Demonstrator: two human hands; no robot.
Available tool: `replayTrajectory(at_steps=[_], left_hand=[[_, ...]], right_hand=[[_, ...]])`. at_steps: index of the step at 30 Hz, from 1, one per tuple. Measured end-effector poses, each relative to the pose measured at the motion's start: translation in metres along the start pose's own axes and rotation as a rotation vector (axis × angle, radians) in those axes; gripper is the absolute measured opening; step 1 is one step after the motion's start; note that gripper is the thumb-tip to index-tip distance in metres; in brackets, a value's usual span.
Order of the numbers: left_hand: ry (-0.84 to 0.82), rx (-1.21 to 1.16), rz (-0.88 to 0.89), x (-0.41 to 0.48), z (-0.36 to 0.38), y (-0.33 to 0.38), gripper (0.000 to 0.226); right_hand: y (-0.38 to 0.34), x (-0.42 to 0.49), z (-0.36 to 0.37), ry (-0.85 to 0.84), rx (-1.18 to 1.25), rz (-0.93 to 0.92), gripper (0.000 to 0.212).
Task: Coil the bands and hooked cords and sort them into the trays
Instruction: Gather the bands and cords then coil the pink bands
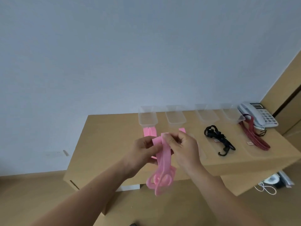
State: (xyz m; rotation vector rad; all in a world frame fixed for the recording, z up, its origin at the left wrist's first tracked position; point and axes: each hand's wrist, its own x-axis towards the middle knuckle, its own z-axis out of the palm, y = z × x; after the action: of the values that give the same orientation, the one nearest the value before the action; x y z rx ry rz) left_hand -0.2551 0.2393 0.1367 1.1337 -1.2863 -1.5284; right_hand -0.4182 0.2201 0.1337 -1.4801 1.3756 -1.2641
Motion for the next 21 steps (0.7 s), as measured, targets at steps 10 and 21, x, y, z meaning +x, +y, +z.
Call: replayTrajectory(at_steps=[10, 21], left_hand=[[-0.010, 0.226, -0.005, 0.096, -0.009, -0.013, 0.018], [0.032, -0.093, -0.260, 0.181, 0.015, -0.042, 0.020]], right_hand=[[0.040, 0.054, 0.007, 0.064, 0.190, 0.147, 0.008], [0.109, 0.071, -0.035, -0.223, 0.038, 0.479, 0.037]])
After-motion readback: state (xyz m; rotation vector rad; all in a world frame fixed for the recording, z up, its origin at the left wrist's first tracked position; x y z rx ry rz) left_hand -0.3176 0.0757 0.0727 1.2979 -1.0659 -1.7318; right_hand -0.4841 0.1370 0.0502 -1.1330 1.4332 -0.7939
